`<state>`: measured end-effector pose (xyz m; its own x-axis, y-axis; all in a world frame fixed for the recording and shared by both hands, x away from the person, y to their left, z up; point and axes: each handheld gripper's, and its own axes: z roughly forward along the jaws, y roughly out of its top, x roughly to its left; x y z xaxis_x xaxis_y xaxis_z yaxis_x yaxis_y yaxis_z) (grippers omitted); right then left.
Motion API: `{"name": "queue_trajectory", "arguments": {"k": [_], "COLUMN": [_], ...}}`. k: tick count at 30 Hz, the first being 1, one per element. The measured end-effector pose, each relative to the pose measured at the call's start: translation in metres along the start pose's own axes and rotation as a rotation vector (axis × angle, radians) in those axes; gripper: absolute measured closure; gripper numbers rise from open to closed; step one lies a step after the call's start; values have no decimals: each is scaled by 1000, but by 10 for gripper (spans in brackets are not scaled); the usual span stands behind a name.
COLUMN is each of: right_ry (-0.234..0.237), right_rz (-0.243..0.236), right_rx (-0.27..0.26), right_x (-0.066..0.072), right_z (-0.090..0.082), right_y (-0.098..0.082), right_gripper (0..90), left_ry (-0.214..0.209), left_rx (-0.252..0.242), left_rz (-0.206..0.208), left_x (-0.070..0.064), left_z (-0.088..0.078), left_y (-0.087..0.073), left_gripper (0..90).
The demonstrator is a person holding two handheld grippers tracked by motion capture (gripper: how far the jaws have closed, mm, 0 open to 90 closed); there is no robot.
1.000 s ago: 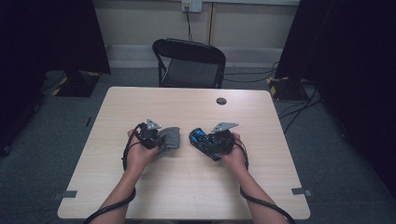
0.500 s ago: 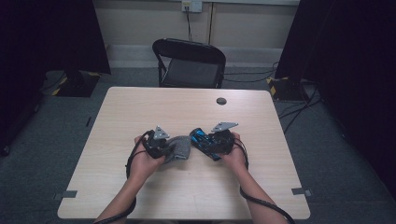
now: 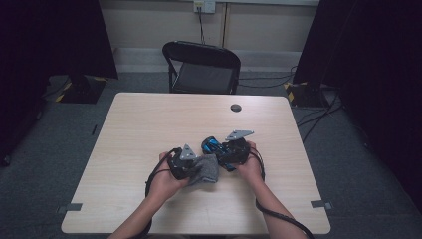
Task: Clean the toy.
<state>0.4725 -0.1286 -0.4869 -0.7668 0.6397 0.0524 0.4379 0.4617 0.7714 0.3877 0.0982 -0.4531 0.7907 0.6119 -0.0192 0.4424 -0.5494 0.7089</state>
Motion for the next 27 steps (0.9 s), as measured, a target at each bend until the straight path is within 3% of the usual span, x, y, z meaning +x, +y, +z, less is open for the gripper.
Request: {"name": "queue_trajectory", "arguments": {"k": [27], "right_ry": [1], "right_rz": [-1], "right_rx": [-1], "right_x": [0], "right_z": [0], "right_y": [0], "right_gripper": [406], "left_ry": [-196], "left_rx": [30], "left_rz": [124], "left_x": [-52], "left_z": [27], "left_y": [14], "left_gripper": [812]}}
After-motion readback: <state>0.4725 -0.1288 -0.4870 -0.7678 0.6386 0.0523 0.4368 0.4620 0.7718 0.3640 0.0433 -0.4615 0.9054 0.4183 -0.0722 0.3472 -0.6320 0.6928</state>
